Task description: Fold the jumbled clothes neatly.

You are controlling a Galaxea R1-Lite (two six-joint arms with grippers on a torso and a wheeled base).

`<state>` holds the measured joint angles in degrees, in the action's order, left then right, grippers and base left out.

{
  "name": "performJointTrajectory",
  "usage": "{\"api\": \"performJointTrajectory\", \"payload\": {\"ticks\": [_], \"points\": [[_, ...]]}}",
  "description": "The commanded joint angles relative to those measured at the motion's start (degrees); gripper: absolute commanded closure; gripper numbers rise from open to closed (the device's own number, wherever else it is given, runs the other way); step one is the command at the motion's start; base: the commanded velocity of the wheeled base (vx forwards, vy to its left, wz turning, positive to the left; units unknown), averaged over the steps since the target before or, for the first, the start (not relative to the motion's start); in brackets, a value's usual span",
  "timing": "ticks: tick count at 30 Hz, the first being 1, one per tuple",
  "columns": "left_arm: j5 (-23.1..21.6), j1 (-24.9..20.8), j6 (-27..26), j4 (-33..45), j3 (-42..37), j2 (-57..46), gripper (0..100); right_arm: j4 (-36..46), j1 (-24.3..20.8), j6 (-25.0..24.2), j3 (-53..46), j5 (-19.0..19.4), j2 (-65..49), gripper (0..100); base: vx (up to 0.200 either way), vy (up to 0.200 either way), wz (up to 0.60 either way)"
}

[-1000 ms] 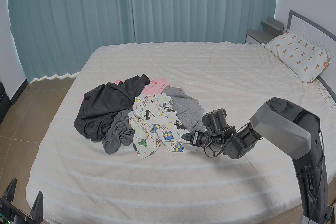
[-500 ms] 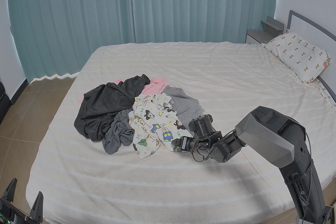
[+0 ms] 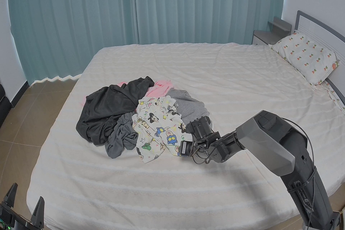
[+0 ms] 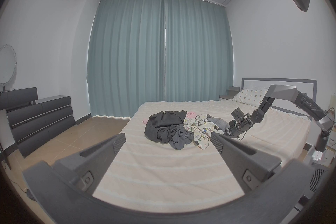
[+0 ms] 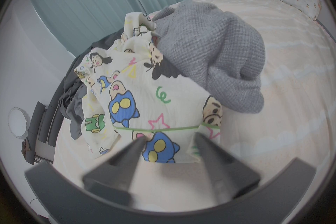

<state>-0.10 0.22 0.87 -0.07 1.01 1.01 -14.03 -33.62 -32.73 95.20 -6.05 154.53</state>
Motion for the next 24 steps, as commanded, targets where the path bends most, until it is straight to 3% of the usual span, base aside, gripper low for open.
{"api": "performJointTrajectory", "payload": {"ticks": [1, 15, 16, 24], "points": [[0.01, 0.04, 0.01, -0.01, -1.01, -1.01, 0, 0.94, -0.04, 0.04, 0.25, -0.46, -0.37, 100, 0.000, 0.000, 0.00], [0.01, 0.04, 0.01, -0.01, -1.01, -1.01, 0, 1.11, 1.45, 0.21, -6.43, -0.46, -5.82, 100, 0.000, 0.000, 0.00], [0.01, 0.04, 0.01, -0.01, -1.01, -1.01, 0, 1.11, 2.16, 0.48, -7.13, -0.46, -6.52, 0, 0.000, 0.000, 0.00], [0.01, 0.04, 0.01, -0.01, -1.01, -1.01, 0, 0.32, 2.86, 0.48, -7.57, -0.46, -5.90, 0, 0.000, 0.000, 0.00]]}}
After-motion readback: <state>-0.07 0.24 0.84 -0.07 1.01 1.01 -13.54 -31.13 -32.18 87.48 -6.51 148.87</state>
